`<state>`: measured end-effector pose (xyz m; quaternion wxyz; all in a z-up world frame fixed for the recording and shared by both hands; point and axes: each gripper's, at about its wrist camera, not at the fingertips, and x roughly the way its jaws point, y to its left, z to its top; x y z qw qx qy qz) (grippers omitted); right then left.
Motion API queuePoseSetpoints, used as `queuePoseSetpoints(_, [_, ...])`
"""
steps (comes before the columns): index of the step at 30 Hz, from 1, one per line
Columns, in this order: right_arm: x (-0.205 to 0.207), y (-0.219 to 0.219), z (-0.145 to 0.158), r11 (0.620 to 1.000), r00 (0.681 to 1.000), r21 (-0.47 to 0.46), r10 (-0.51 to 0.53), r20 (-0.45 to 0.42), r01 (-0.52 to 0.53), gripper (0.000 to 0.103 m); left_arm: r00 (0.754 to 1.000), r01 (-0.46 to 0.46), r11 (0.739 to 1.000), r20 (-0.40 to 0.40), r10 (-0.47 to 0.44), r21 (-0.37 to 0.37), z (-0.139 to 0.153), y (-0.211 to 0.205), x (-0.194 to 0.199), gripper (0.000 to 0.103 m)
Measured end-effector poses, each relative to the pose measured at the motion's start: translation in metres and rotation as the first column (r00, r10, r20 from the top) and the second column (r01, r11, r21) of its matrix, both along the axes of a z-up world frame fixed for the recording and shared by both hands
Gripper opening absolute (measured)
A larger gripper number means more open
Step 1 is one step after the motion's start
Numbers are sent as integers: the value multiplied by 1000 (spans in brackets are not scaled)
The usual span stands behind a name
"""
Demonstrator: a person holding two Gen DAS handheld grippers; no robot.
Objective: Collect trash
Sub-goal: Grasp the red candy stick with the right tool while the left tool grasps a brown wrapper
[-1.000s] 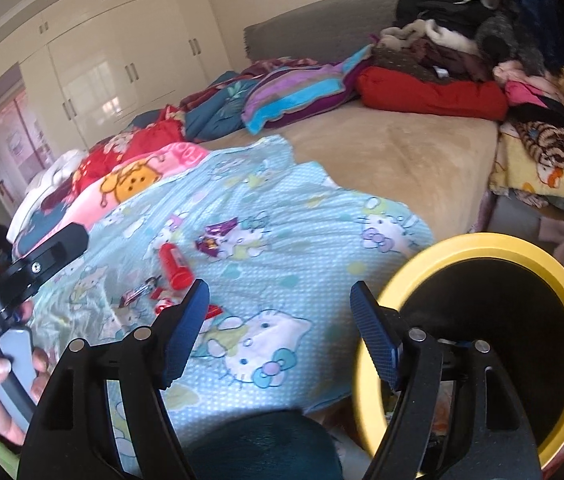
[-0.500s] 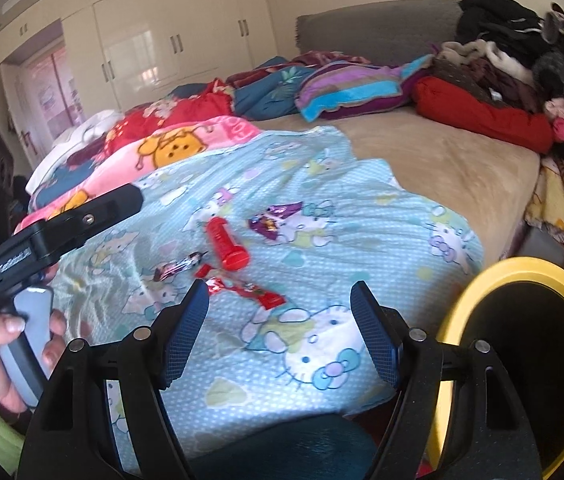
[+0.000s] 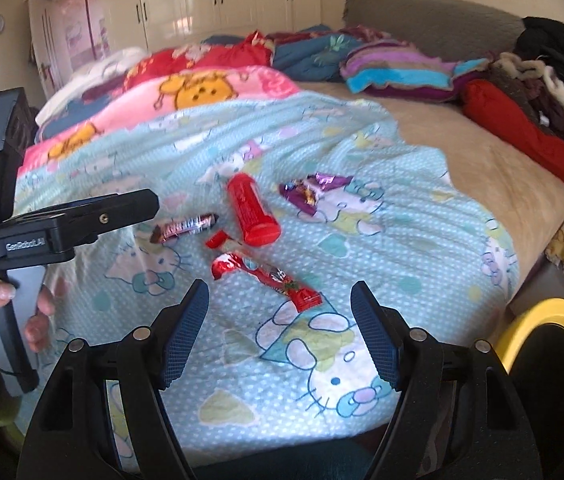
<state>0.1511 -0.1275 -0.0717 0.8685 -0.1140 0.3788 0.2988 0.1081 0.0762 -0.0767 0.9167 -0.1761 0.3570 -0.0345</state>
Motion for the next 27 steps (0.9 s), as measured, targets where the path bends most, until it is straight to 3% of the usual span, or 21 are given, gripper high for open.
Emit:
queuePoseSetpoints(8, [27, 21, -33, 993, 999, -116, 11, -52, -17, 67, 997, -5, 999, -81, 1, -47, -33, 12, 11, 70])
queuePoseSetpoints(11, [31, 27, -43, 990, 998, -142, 13, -66, -22, 53, 996, -11, 998, -94, 5, -58, -41, 12, 13, 69])
queuePoseSetpoints(14, [29, 29, -48, 989, 997, -141, 31, -71, -41, 23, 996, -3, 999, -89, -1, -51, -43, 10, 17, 69])
queuePoseSetpoints(20, [19, 18, -42, 996, 997, -82, 37, -66, -43, 22, 995, 12, 999, -100, -15, -32, -47, 5, 27, 51])
queuePoseSetpoints(22, [14, 10, -38, 998, 997, -46, 29, -68, -33, 22, 994, 9, 1000, -106, -9, -9, -48, 3, 28, 26])
queuePoseSetpoints(24, [9, 4, -36, 999, 998, -29, 14, -65, -16, 22, 994, 9, 1000, -109, -8, 4, -49, 1, 28, 24])
queuePoseSetpoints(27, [5, -8, -33, 1000, 998, -2, -18, -65, 18, 22, 995, 10, 1000, -98, -8, 16, -47, 0, 26, 12])
